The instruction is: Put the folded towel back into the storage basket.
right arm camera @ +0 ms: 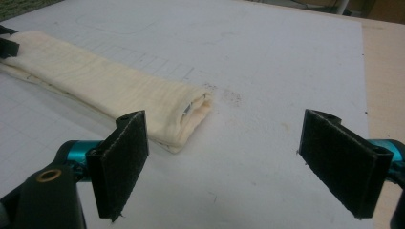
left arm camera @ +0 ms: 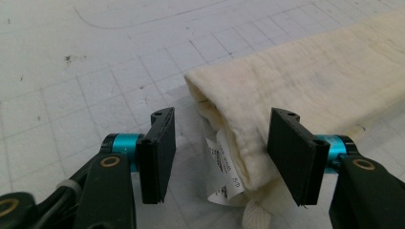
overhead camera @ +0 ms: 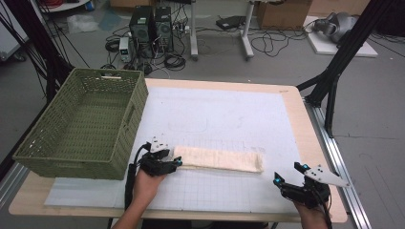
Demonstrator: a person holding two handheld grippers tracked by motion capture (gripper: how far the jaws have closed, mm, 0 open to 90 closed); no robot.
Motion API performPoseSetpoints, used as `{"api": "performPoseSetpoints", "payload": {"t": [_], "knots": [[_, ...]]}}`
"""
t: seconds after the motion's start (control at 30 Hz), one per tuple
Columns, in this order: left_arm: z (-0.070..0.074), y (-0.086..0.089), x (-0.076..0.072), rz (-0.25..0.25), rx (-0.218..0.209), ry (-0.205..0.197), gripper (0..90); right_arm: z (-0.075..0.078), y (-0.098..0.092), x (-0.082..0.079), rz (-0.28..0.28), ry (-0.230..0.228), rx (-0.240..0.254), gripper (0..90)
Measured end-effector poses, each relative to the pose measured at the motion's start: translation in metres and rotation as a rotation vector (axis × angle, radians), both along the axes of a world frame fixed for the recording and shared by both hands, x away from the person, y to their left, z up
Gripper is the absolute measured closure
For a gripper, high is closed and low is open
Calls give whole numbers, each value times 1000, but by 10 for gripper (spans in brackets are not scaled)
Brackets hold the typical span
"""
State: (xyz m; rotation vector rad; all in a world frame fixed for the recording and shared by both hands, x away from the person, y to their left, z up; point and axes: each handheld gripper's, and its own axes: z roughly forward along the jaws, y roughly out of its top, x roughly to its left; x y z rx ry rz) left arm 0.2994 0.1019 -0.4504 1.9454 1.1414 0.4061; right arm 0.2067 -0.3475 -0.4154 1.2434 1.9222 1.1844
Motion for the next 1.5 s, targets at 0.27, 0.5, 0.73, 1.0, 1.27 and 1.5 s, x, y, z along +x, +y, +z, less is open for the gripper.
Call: {"api": "performPoseSetpoints", "payload": {"t": [0.27,0.5,0.73,1.0,1.27,1.5], "knots": [[3,-7,-2,-68,-22,26,807,-4,2,4,15,21,0,168],[3,-7,-5,-66,-11,-3,835,-7,10,11,41,48,15,169],[3,-4,-11,-76,-25,-52,835,-9,23,24,48,56,16,169],[2,-2,-13,-86,-32,-62,835,-25,43,42,75,120,-25,348],[3,0,-14,-85,-36,-59,836,-34,54,57,63,173,-84,486],[4,1,-16,-87,-42,-76,837,-35,52,59,55,216,-54,487]]}}
